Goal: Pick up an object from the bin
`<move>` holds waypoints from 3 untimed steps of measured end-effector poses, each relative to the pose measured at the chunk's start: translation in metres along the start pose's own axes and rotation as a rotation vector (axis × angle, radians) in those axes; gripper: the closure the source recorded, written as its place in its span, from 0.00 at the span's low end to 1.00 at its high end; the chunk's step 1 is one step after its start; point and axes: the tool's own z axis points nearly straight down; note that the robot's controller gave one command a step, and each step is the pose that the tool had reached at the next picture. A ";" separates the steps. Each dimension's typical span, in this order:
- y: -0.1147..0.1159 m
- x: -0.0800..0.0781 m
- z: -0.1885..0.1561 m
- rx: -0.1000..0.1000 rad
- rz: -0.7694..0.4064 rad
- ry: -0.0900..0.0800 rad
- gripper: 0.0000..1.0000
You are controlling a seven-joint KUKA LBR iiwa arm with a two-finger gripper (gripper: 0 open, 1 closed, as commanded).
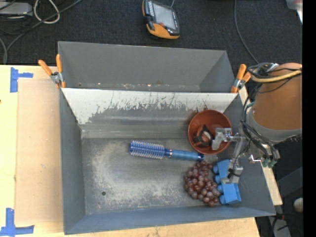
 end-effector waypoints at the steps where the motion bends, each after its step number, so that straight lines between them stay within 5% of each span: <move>1: 0.001 -0.001 -0.005 0.001 -0.005 -0.008 0.00; 2: -0.001 0.021 0.141 0.000 0.124 -0.009 0.00; 3: 0.007 0.012 0.074 0.000 0.211 -0.027 0.00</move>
Offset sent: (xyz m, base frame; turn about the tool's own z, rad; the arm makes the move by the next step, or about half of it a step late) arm -0.0267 -0.0025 -0.1573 0.1402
